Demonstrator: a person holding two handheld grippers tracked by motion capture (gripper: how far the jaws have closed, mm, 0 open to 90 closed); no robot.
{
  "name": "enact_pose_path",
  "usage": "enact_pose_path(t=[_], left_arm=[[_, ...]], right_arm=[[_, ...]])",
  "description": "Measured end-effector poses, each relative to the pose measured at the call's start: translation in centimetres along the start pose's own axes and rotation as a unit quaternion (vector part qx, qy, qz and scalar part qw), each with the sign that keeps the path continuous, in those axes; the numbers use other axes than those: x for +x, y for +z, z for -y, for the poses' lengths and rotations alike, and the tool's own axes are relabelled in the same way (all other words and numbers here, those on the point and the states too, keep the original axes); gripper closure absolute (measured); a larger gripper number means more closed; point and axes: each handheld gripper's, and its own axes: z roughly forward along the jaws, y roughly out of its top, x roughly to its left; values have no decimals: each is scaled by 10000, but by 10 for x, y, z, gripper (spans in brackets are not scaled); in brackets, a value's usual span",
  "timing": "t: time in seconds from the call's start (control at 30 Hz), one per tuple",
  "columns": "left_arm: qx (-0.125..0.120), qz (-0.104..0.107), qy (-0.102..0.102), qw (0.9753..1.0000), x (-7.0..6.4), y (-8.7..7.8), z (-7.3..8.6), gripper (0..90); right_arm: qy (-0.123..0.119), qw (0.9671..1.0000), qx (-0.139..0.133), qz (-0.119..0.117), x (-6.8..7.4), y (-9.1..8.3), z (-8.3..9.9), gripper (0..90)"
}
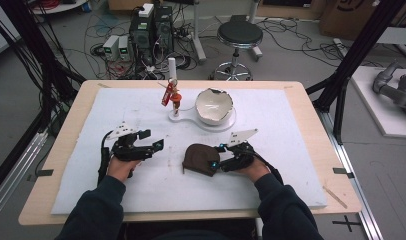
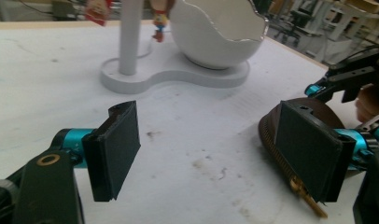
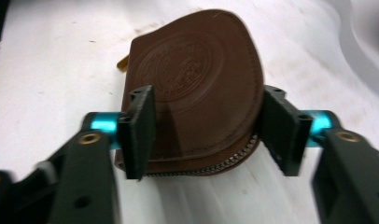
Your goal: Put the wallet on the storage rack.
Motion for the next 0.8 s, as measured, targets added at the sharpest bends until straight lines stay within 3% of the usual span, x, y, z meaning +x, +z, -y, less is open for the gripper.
enact_pose_path(t=[0.17, 0.43, 0.67, 0.77, 0.8], left_arm=[[319, 409, 40, 9986, -14, 17, 2, 222], [758, 941, 136, 9926, -31, 37, 6, 229], [816, 1155, 195, 9898, -38, 44, 6, 347], [950, 1247, 267, 9873, -42, 49, 9, 368], [985, 1288, 303, 9863, -44, 50, 9, 420]], right_arm=[[-439, 9988, -135, 160, 6, -2, -4, 510], [-803, 9960, -317, 210, 13, -6, -7, 599], [-871, 9953, -372, 194, 15, -6, -8, 622], [-887, 9951, -384, 205, 15, -6, -9, 630], [-899, 9949, -400, 203, 16, -5, -10, 634]])
